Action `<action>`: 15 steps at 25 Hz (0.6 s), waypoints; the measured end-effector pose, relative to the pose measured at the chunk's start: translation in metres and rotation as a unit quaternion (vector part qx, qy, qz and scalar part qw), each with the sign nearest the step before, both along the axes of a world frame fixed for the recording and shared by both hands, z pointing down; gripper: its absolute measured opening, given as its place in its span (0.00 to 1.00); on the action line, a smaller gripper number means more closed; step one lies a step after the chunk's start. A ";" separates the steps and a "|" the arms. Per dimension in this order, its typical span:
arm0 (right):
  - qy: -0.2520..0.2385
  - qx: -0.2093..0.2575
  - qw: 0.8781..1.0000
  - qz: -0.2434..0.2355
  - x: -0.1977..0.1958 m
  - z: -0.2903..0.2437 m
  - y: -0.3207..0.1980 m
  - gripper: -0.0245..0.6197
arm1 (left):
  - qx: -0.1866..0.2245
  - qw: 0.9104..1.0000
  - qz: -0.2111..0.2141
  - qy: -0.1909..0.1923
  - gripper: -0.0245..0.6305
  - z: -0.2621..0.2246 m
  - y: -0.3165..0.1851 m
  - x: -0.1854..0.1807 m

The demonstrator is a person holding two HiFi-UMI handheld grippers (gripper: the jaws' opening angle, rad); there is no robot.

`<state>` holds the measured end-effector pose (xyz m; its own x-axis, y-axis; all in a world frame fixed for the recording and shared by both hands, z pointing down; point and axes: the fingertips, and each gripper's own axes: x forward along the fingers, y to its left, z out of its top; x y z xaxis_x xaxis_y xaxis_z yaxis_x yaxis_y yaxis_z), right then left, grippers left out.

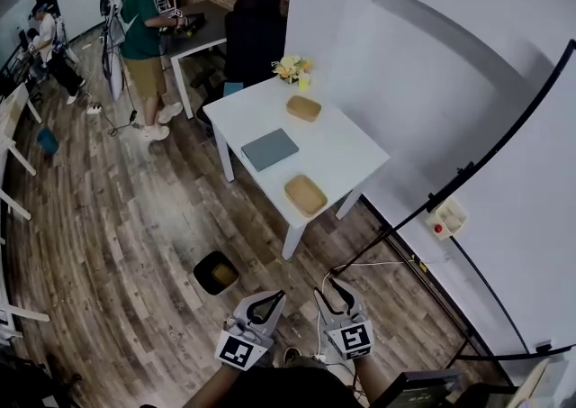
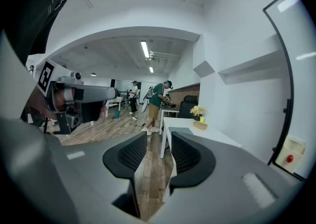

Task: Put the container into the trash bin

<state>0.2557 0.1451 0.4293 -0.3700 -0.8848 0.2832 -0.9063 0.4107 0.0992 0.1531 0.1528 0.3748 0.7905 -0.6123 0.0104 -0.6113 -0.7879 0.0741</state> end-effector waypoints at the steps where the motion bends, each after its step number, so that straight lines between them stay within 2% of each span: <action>1: 0.003 0.000 1.000 0.002 -0.002 0.001 -0.012 0.31 | 0.007 1.000 0.005 0.001 0.04 -0.004 -0.011 -0.003; 4: 0.007 -0.003 1.000 0.010 -0.006 0.007 -0.041 0.35 | 0.016 1.000 0.014 -0.003 0.04 -0.006 -0.038 -0.015; 8: 0.014 -0.034 0.999 0.016 -0.003 0.025 -0.068 0.39 | 0.008 1.000 0.009 -0.019 0.04 0.003 -0.067 -0.026; 11: 0.014 -0.051 0.998 0.024 0.013 0.047 -0.094 0.40 | -0.008 0.999 0.002 -0.036 0.04 0.019 -0.084 -0.027; 15: 0.021 -0.103 0.994 0.027 0.042 0.088 -0.134 0.42 | -0.021 0.998 -0.006 -0.063 0.04 0.039 -0.110 -0.019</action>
<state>0.2982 0.0108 0.5177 -0.3072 -0.8248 0.4747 -0.9246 0.3768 0.0565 0.1339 0.0429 0.4135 0.7743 -0.6180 0.1360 -0.6266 -0.7788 0.0292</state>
